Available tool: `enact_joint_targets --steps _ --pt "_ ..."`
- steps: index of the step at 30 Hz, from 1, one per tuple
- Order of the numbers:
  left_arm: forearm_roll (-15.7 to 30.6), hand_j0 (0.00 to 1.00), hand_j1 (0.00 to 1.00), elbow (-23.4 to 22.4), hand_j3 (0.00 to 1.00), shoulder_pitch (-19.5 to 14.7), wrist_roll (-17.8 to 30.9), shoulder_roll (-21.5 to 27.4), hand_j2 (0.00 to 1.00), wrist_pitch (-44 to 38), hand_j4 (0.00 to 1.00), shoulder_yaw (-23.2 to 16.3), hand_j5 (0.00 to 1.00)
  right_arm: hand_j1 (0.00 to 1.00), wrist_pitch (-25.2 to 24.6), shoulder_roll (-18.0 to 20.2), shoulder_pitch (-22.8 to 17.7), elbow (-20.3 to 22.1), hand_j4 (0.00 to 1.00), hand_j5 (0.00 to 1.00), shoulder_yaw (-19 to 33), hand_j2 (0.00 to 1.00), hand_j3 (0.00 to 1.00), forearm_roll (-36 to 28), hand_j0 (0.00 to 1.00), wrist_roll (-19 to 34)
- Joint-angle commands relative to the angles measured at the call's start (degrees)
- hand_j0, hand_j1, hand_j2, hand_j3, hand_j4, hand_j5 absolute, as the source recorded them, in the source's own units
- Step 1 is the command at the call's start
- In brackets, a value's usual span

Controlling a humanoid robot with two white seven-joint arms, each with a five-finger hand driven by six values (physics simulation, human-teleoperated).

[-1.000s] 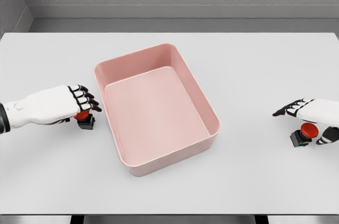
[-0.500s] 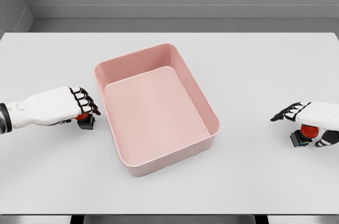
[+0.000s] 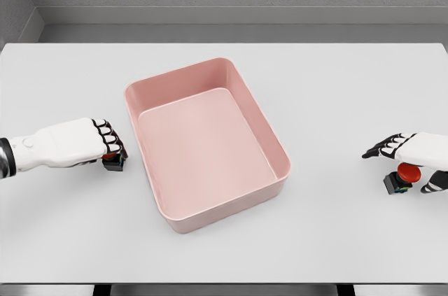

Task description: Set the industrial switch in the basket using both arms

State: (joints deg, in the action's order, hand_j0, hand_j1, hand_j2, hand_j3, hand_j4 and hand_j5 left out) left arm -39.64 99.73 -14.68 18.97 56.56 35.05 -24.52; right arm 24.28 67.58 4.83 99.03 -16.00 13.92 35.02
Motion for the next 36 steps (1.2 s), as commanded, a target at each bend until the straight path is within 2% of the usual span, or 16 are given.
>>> enact_joint_targets --steps 1,5,9,12,14,17,21,26,28,36 --pt "0.2 0.61 0.61 0.0 0.61 0.0 0.6 0.1 0.61 -0.1 0.61 0.0 0.61 0.99 0.1 0.1 -0.1 0.0 0.99 0.99 0.0 0.99 0.99 -0.2 0.99 0.0" --pt "0.3 0.57 0.57 0.0 0.57 0.1 1.7 0.0 0.57 -0.1 0.57 0.0 0.57 0.97 0.1 0.1 -0.2 -0.1 0.97 0.97 -0.2 0.97 0.97 -0.2 0.97 0.0" --pt "0.3 0.49 0.49 0.1 0.49 0.2 1.8 0.0 0.49 -0.1 0.49 0.0 0.49 0.77 0.1 0.2 -0.2 -0.2 0.77 0.77 -0.3 0.77 0.77 -0.1 0.77 0.0" --pt "0.2 0.44 0.44 0.0 0.44 0.2 1.9 0.0 0.44 -0.1 0.44 0.0 0.44 0.68 0.1 0.2 -0.5 -0.1 0.68 0.68 -0.3 0.68 0.68 -0.1 0.68 0.0" --pt "0.3 0.40 0.40 0.0 0.40 0.3 1.9 0.0 0.40 -0.1 0.40 0.0 0.40 0.64 0.1 0.2 -0.5 -0.1 0.64 0.64 -0.2 0.64 0.64 -0.1 0.64 0.0" --pt "0.5 0.27 0.27 0.0 0.27 0.2 3.6 0.0 0.27 -0.1 0.27 0.0 0.27 0.60 0.1 0.2 -0.5 -0.1 0.60 0.60 -0.2 0.60 0.60 -0.1 0.60 0.0" --pt "0.8 0.19 0.19 0.0 0.19 0.2 3.6 0.0 0.19 -0.1 0.19 0.1 0.19 0.57 0.1 0.2 -0.5 0.0 0.57 0.57 -0.2 0.57 0.57 -0.1 0.57 0.0" --pt "0.9 0.18 0.18 0.0 0.18 0.2 3.4 0.7 0.18 -0.1 0.18 0.2 0.18 0.57 0.1 0.1 -0.5 0.1 0.57 0.57 -0.3 0.57 0.57 -0.1 0.57 0.0" --pt "1.1 0.18 0.18 0.0 0.18 0.1 3.4 1.2 0.18 -0.1 0.18 0.3 0.18 0.52 0.1 0.1 -0.5 0.2 0.52 0.52 -0.3 0.52 0.52 -0.1 0.52 0.0" --pt "2.5 0.19 0.19 -0.1 0.19 -0.3 3.1 3.4 0.19 -0.1 0.19 1.2 0.19 0.51 0.1 0.1 -0.3 0.3 0.51 0.51 -0.1 0.51 0.51 -0.1 0.51 0.0"
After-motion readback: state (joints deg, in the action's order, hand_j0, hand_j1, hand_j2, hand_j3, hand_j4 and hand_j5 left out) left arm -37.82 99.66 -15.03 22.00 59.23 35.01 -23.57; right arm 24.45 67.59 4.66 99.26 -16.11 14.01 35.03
